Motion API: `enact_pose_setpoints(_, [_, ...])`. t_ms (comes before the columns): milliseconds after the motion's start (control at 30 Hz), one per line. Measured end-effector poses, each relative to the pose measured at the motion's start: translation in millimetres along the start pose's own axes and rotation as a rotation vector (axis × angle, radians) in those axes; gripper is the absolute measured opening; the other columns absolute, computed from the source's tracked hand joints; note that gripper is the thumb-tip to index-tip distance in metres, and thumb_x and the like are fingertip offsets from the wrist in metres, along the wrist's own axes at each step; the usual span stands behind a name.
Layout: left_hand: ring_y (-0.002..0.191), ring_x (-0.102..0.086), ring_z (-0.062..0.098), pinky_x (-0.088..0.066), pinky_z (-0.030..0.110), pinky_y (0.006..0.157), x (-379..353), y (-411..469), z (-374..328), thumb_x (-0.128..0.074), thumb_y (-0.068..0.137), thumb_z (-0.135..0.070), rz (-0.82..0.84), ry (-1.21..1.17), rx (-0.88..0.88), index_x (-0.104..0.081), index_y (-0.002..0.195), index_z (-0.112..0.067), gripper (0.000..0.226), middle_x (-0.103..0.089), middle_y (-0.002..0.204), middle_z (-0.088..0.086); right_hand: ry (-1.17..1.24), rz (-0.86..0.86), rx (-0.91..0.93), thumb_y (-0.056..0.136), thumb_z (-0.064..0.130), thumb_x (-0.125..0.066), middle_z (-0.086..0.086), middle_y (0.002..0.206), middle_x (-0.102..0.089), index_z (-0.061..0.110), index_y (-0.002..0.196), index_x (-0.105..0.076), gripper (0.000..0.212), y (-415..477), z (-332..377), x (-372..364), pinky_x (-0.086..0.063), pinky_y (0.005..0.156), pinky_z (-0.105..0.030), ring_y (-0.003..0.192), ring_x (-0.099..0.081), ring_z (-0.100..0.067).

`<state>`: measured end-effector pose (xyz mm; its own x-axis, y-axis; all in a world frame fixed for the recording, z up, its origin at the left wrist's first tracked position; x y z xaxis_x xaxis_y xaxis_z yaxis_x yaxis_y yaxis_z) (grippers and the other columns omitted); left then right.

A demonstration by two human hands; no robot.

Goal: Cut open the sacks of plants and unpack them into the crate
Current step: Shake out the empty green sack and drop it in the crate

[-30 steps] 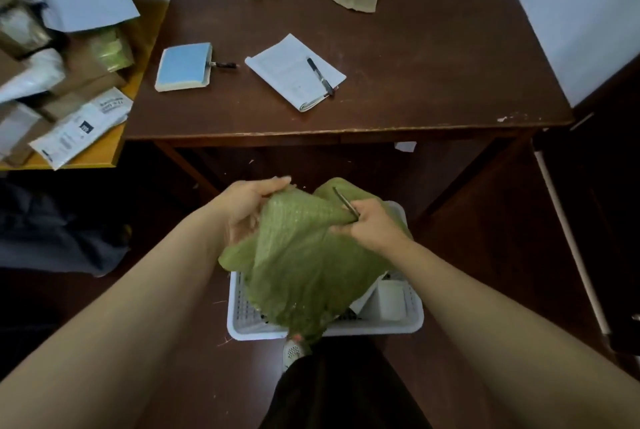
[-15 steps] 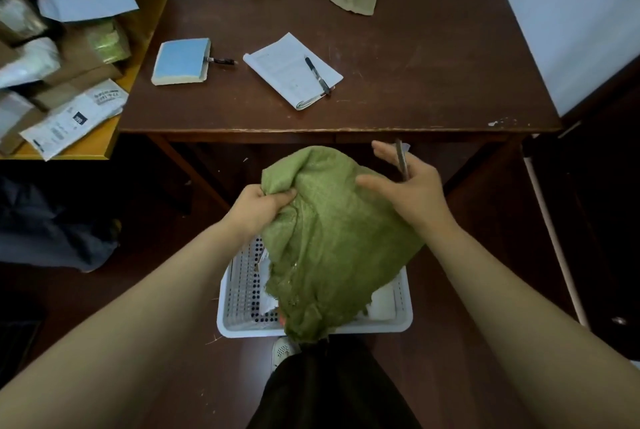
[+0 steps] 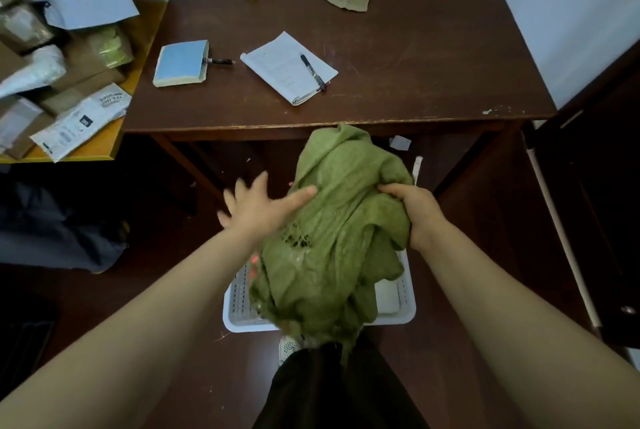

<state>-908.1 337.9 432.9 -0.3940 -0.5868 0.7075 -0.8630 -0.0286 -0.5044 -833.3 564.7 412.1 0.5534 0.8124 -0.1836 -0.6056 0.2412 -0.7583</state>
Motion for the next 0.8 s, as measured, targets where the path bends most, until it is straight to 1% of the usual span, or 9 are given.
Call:
enact_pose_setpoints(67, [0.131, -0.044, 0.030, -0.042, 0.050, 0.102, -25.4, -20.2, 8.5, -0.076, 0.054, -0.071, 0.330, -0.477, 0.194, -0.020, 0.149, -0.030, 0.117, -0.039, 0.142, -0.006, 0.060, 0.087, -0.154, 0.087, 0.016, -0.060, -0.017, 0.082, -0.072, 0.005, 0.102, -0.066, 0.019, -7.3, -7.2, -7.8, -0.054, 0.073, -0.043, 0.079, -0.066, -0.033])
enact_pose_setpoints(167, [0.091, -0.071, 0.025, -0.057, 0.039, 0.071, -50.1, -36.6, 1.5, -0.076, 0.066, -0.047, 0.569, -0.896, 0.277, -0.056, 0.123, -0.014, 0.068, -0.072, 0.106, 0.008, 0.000, 0.175, -0.279, 0.094, 0.021, -0.050, -0.014, 0.062, -0.069, 0.004, 0.083, -0.064, 0.024, -19.1, -25.7, -24.8, -0.050, 0.068, -0.039, 0.061, -0.066, -0.029])
enact_pose_setpoints(233, [0.089, -0.071, 0.029, -0.057, 0.040, 0.072, -59.3, -35.6, -4.6, -0.083, 0.062, -0.034, 0.480, -0.956, 0.284, -0.060, 0.118, -0.009, 0.065, -0.072, 0.103, 0.012, 0.003, 0.225, -0.353, 0.095, 0.030, -0.050, -0.014, 0.062, -0.068, 0.004, 0.079, -0.066, 0.034, -25.2, -37.7, -33.2, -0.053, 0.059, -0.035, 0.051, -0.067, -0.026])
enact_pose_setpoints(300, [0.086, -0.069, 0.031, -0.056, 0.037, 0.070, -60.6, -31.1, -6.1, -0.084, 0.064, -0.015, 0.251, -0.934, 0.254, -0.060, 0.117, -0.002, 0.059, -0.070, 0.100, 0.014, -0.025, 0.163, -0.323, 0.092, 0.033, -0.058, -0.012, 0.068, -0.069, 0.006, 0.089, -0.069, 0.029, -25.9, -41.5, -29.3, -0.053, 0.047, -0.028, 0.050, -0.067, -0.021])
enact_pose_setpoints(433, [0.091, -0.065, 0.033, -0.055, 0.045, 0.083, -49.5, -11.6, -4.4, -0.081, 0.067, -0.007, -0.054, -0.775, 0.128, -0.060, 0.104, -0.011, 0.043, -0.067, 0.100, 0.012, -0.161, -0.200, 0.129, 0.087, 0.022, -0.067, -0.008, 0.085, -0.068, 0.003, 0.101, -0.066, 0.023, -29.8, -26.8, 18.9, -0.041, 0.040, -0.017, 0.043, -0.052, -0.003])
enact_pose_setpoints(500, [0.094, -0.064, 0.033, -0.053, 0.047, 0.086, -49.6, -12.3, -14.9, -0.081, 0.068, -0.010, -0.061, -0.685, 0.039, -0.058, 0.103, -0.016, 0.042, -0.066, 0.101, 0.010, -0.128, -0.106, 0.305, 0.085, 0.015, -0.070, -0.004, 0.089, -0.069, 0.006, 0.103, -0.068, 0.020, -41.1, -22.8, 23.9, -0.045, 0.046, -0.011, 0.049, -0.057, 0.003])
enact_pose_setpoints(600, [0.086, -0.065, 0.023, -0.055, 0.032, 0.069, -68.8, -33.9, -45.1, -0.076, 0.075, -0.006, 0.151, -0.590, -0.144, -0.059, 0.107, -0.011, 0.037, -0.066, 0.093, 0.004, -0.085, 0.104, 0.344, 0.078, 0.014, -0.077, 0.010, 0.083, -0.072, 0.024, 0.095, -0.067, 0.023, -56.6, -28.4, 1.2, -0.055, 0.061, -0.017, 0.074, -0.070, -0.004])
enact_pose_setpoints(700, [0.090, -0.067, 0.029, -0.056, 0.031, 0.069, -92.9, -57.8, -65.7, -0.068, 0.078, 0.004, 0.507, -0.523, -0.271, -0.061, 0.114, -0.009, 0.038, -0.069, 0.098, 0.009, 0.049, -0.138, 0.402, 0.073, 0.015, -0.082, 0.001, 0.090, -0.074, 0.020, 0.099, -0.068, 0.030, -48.9, -31.0, 10.7, -0.058, 0.071, -0.031, 0.085, -0.071, -0.017])
enact_pose_setpoints(800, [0.103, -0.063, 0.023, -0.053, 0.035, 0.089, -96.0, -64.8, -70.5, -0.060, 0.084, -0.002, 0.779, -0.608, -0.226, -0.061, 0.122, -0.021, 0.042, -0.066, 0.117, 0.007, 0.278, -0.402, 0.380, 0.077, 0.015, -0.077, -0.009, 0.090, -0.073, 0.015, 0.085, -0.071, 0.010, -49.7, -40.8, 39.2, -0.058, 0.076, -0.039, 0.086, -0.070, -0.027])
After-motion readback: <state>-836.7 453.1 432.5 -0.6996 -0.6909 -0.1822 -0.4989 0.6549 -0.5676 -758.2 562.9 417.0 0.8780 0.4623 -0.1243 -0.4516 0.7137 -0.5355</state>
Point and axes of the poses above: each hand's wrist, its own y-axis towards the middle knuckle, its own x-axis out of the back of the hand, z = x × y, the point moved 4 cm from there along y, towards the middle knuckle
